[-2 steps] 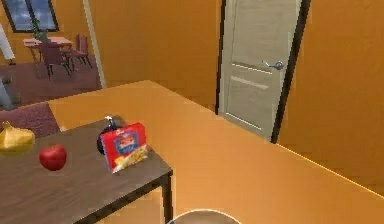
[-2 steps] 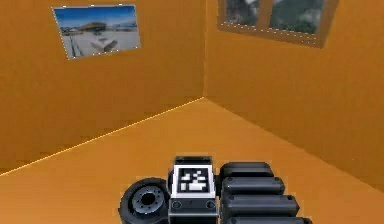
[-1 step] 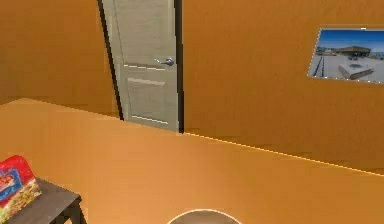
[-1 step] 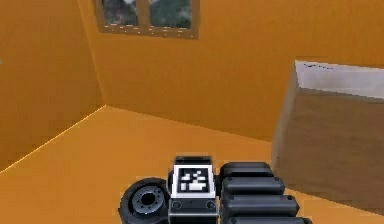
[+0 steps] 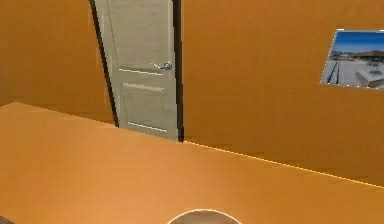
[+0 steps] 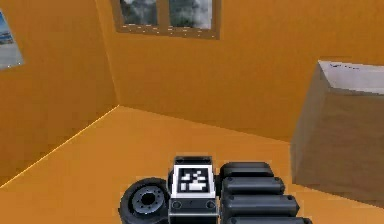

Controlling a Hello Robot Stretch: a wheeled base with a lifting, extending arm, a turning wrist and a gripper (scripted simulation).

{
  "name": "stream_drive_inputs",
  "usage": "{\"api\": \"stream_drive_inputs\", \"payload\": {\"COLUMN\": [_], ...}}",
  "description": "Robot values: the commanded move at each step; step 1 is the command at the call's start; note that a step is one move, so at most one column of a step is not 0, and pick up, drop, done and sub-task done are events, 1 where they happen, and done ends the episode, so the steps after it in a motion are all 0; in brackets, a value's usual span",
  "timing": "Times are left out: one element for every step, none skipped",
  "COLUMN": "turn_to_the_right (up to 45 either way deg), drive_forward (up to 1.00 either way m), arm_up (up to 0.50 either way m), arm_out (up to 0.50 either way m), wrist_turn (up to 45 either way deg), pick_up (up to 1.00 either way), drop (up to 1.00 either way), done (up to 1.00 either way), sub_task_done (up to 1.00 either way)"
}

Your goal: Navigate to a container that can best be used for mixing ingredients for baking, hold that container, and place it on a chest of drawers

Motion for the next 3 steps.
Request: {"api": "stream_drive_inputs", "payload": {"turn_to_the_right": [9.0, 0.0, -30.0], "drive_forward": [0.0, 0.45, 0.0], "arm_up": [0.0, 0.0, 0.0], "arm_out": [0.0, 0.0, 0.0], "wrist_turn": [0.0, 0.0, 0.0], "pick_up": [0.0, 0.0, 0.0], "drop": [0.0, 0.0, 0.0], "done": [0.0, 0.0, 0.0], "sub_task_done": [0.0, 0.0, 0.0]}}
